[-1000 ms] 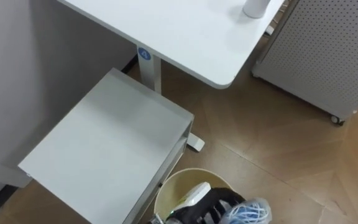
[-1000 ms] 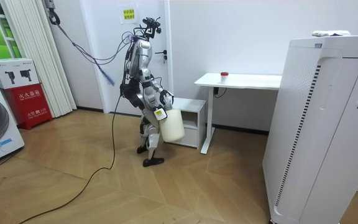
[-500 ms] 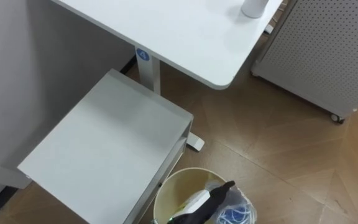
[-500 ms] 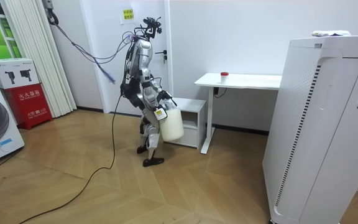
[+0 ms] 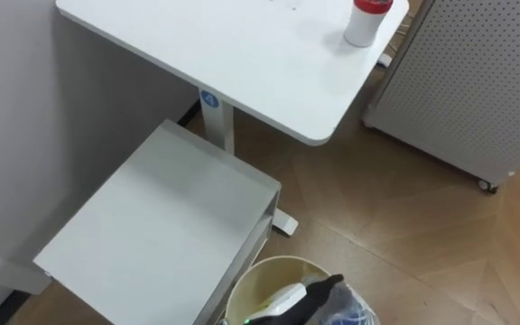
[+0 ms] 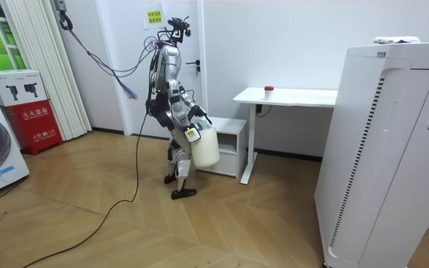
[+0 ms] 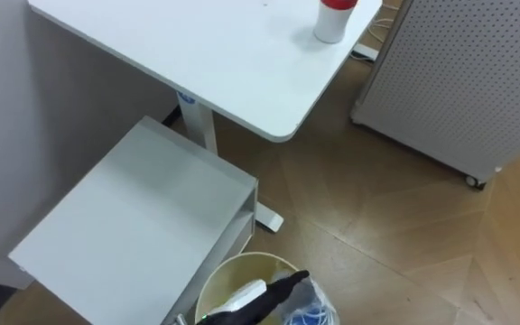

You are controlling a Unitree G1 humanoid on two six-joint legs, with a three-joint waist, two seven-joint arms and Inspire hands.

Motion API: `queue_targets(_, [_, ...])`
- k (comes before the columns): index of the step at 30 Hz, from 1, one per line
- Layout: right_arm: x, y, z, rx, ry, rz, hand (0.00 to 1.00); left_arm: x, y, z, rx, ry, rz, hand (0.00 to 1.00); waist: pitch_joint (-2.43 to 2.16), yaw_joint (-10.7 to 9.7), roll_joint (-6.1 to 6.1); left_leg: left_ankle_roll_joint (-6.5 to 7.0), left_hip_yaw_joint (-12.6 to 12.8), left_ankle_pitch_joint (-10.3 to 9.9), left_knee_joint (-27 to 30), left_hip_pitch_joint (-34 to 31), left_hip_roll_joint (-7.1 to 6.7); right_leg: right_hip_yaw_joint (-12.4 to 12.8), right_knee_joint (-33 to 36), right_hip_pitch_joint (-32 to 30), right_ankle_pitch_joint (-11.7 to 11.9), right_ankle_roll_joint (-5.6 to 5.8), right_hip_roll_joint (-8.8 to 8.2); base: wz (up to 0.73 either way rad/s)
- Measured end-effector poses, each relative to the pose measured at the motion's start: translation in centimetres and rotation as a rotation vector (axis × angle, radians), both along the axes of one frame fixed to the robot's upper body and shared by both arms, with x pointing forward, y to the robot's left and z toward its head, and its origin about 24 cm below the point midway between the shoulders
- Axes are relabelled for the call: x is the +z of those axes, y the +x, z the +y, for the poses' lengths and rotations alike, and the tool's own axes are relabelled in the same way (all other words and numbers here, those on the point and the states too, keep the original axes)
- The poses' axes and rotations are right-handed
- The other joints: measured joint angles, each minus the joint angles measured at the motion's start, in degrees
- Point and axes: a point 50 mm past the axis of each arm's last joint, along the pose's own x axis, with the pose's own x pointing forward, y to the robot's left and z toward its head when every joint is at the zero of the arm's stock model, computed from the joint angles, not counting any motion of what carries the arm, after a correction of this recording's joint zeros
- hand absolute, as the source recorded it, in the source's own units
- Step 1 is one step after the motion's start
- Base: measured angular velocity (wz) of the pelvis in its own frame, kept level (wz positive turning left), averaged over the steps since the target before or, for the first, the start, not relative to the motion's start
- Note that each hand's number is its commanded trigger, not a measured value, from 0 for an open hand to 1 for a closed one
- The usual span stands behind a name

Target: Pick garbage

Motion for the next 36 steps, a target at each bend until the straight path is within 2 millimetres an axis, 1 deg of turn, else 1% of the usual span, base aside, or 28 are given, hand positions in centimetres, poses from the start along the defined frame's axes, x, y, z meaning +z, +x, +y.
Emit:
queue_targets(2, [-0.1,-0.3,-0.5,-0.032,0.001,0.012,1.00,0.5,0.3,0.3,-0.013,-0.002,-0.019,0.00,-0.03,0.6,0.14,0.01,0.0,0.0,-0.8,1.1,-0.44,0.2,-0.6,1.0,0.1,0.16,-0.14,-0.02])
queue_targets(6, [0.0,-0.5,-1.5,-0.039,-0.022,0.022,1.00,1.1,0.6,1.2,-0.027,0.015,-0.052,0.00,-0.03,0.8,0.41,0.04,0.2,0.0,-1.7,3.4,-1.08,0.2,-1.2,3.2,0.2,0.43,-0.56,0.00])
queue_targets(9, [0.0,-0.7,-2.1,-0.045,-0.038,0.028,1.00,1.7,1.0,1.9,-0.030,0.025,-0.087,0.00,-0.10,0.8,0.79,0.08,0.2,0.0,-2.9,5.4,-1.33,-0.9,-2.1,5.4,0.3,0.58,-0.98,0.03])
queue_targets(10, [0.0,-0.8,-2.3,-0.069,-0.036,0.026,1.00,2.2,1.2,2.1,-0.033,0.025,-0.110,0.00,-0.10,0.9,0.89,0.10,0.1,0.0,-3.5,6.3,-1.69,-1.2,-2.2,6.1,0.3,0.59,-1.24,0.00])
queue_targets(11, [0.0,-1.2,-2.8,-0.103,-0.032,0.026,1.00,2.6,1.4,2.1,-0.024,0.011,-0.125,0.00,-0.31,0.8,1.28,0.18,0.1,-0.1,-3.8,7.0,-1.87,-1.6,-2.7,6.9,0.3,0.66,-1.49,0.00])
queue_targets(12, [0.0,-1.3,-3.0,-0.116,-0.030,0.024,1.00,2.8,1.5,2.1,-0.018,0.005,-0.132,0.00,-0.37,0.8,1.36,0.21,0.2,-0.1,-4.1,7.6,-1.95,-1.7,-3.0,7.3,0.3,0.76,-1.56,-0.12])
queue_targets(13, [0.0,-1.5,-3.1,-0.121,-0.033,0.020,1.00,3.0,1.6,2.4,-0.005,-0.002,-0.141,0.00,-0.37,1.0,1.35,0.23,1.1,-0.1,-4.9,9.3,-2.07,-1.7,-3.0,8.3,0.3,0.79,-1.71,-0.36])
queue_targets(14, [0.1,-1.5,-3.2,-0.115,-0.041,0.017,1.00,3.1,1.6,3.1,0.016,-0.005,-0.143,0.00,-0.50,1.3,1.22,0.22,2.7,-0.2,-5.9,11.4,-2.22,-1.9,-3.0,9.1,0.3,0.79,-1.94,-0.48])
queue_targets(15, [0.0,-1.5,-3.4,-0.115,-0.045,0.020,1.00,3.2,1.6,3.3,0.023,-0.003,-0.151,0.00,-0.51,1.6,1.21,0.14,3.4,-0.3,-6.3,12.4,-2.25,-2.5,-3.0,9.5,0.4,0.75,-2.12,-0.69])
queue_targets(16, [0.0,-1.7,-3.6,-0.117,-0.053,0.025,1.00,3.5,1.6,3.7,0.034,-0.001,-0.167,0.00,-0.55,2.4,1.21,-0.04,5.1,-0.6,-7.0,14.2,-2.18,-3.6,-2.9,10.0,0.5,0.51,-2.47,-0.60])
queue_targets(17, [0.1,-1.7,-3.7,-0.115,-0.056,0.025,1.00,3.5,1.5,3.9,0.038,0.000,-0.175,0.00,-0.56,2.4,1.23,-0.08,5.9,-0.7,-7.4,15.1,-2.16,-4.6,-2.9,10.3,0.6,0.36,-2.90,-0.64])
queue_targets(18, [0.0,-1.8,-3.8,-0.103,-0.064,0.028,1.00,3.4,1.3,4.5,0.052,0.002,-0.175,0.00,-0.69,2.3,1.33,-0.26,6.8,-0.8,-8.1,16.6,-2.12,-5.9,-2.9,11.1,0.8,0.14,-3.22,-0.47])
queue_targets(19, [0.0,-2.1,-3.8,-0.096,-0.069,0.036,1.00,3.2,0.9,5.0,0.062,0.005,-0.166,0.00,-0.89,2.4,1.09,-0.46,7.8,-0.9,-8.8,18.3,-2.12,-7.1,-3.0,12.0,0.8,0.01,-3.57,-0.42])
queue_targets(20, [-0.1,-2.2,-3.9,-0.097,-0.067,0.037,1.00,3.0,0.8,5.2,0.066,0.009,-0.162,0.00,-0.93,2.4,1.04,-0.58,8.0,-1.0,-9.0,19.1,-2.12,-7.9,-3.0,12.4,0.9,-0.09,-3.74,-0.40])
queue_targets(21, [-0.1,-2.3,-4.0,-0.101,-0.067,0.038,1.00,2.8,0.4,5.6,0.073,0.021,-0.162,0.00,-1.05,2.4,0.80,-0.81,8.9,-1.1,-9.6,20.4,-2.16,-8.6,-3.1,13.0,0.8,-0.21,-3.88,-0.34])
queue_targets(22, [-0.1,-2.4,-4.2,-0.101,-0.070,0.041,1.00,2.7,0.0,5.9,0.078,0.034,-0.163,0.00,-1.10,2.4,0.80,-1.01,9.3,-1.3,-10.1,21.7,-2.08,-8.6,-3.8,14.1,0.8,-0.26,-3.65,-0.37])
queue_targets(24, [-0.2,-2.8,-4.3,-0.098,-0.069,0.051,1.00,2.6,-0.4,6.2,0.076,0.049,-0.167,0.00,-1.29,2.4,0.58,-1.26,9.4,-1.4,-10.9,23.5,-2.00,-8.4,-5.0,15.7,1.0,-0.32,-3.13,-0.24])
queue_targets(26, [-0.2,-2.9,-4.3,-0.081,-0.065,0.065,1.00,2.9,-0.8,6.7,0.072,0.066,-0.188,0.00,-1.99,2.5,-0.49,-1.56,9.4,-1.2,-11.8,25.3,-2.30,-8.8,-5.0,16.8,1.0,-0.33,-2.98,-0.22])
queue_targets(28, [-0.1,-2.7,-4.3,-0.073,-0.061,0.056,1.00,3.6,-1.1,7.0,0.076,0.054,-0.214,0.00,-2.26,2.6,-0.99,-1.75,8.9,-1.1,-12.9,26.9,-2.68,-9.4,-5.2,17.8,1.0,-0.36,-2.93,-0.22])
queue_targets(29, [-0.1,-2.8,-4.4,-0.081,-0.055,0.051,1.00,3.9,-1.3,7.1,0.077,0.045,-0.225,0.00,-2.43,2.4,-0.85,-1.88,8.1,-1.2,-13.5,27.9,-2.68,-10.5,-6.1,19.2,1.1,-0.43,-2.94,-0.12])
queue_targets(30, [-0.1,-2.9,-4.4,-0.087,-0.052,0.049,1.00,4.1,-1.3,7.1,0.075,0.042,-0.232,0.00,-2.44,2.3,-0.84,-1.97,7.6,-1.2,-13.8,28.5,-2.70,-10.8,-6.6,19.9,1.1,-0.42,-2.87,0.00])
queue_targets(33, [-0.1,-3.4,-4.6,-0.088,-0.056,0.046,1.00,5.3,-1.3,7.5,0.087,0.027,-0.276,0.00,-2.48,2.5,-0.82,-2.21,7.6,-1.3,-14.6,30.5,-2.58,-10.8,-7.6,21.9,1.2,-0.31,-2.36,-0.05])
queue_targets(35, [0.1,-3.1,-4.7,-0.085,-0.058,0.028,1.00,5.8,-1.0,8.4,0.111,0.037,-0.299,0.00,-2.39,2.6,-0.61,-2.24,7.5,-1.3,-14.6,31.4,-2.50,-10.4,-8.1,22.8,1.2,-0.26,-2.00,-0.15])
queue_targets(36, [0.3,-2.9,-4.8,-0.089,-0.060,0.010,1.00,6.2,-0.7,9.1,0.140,0.039,-0.316,0.00,-2.32,2.7,-0.30,-2.24,7.5,-1.3,-14.6,31.8,-2.45,-10.4,-8.2,23.1,1.2,-0.26,-1.89,-0.14])
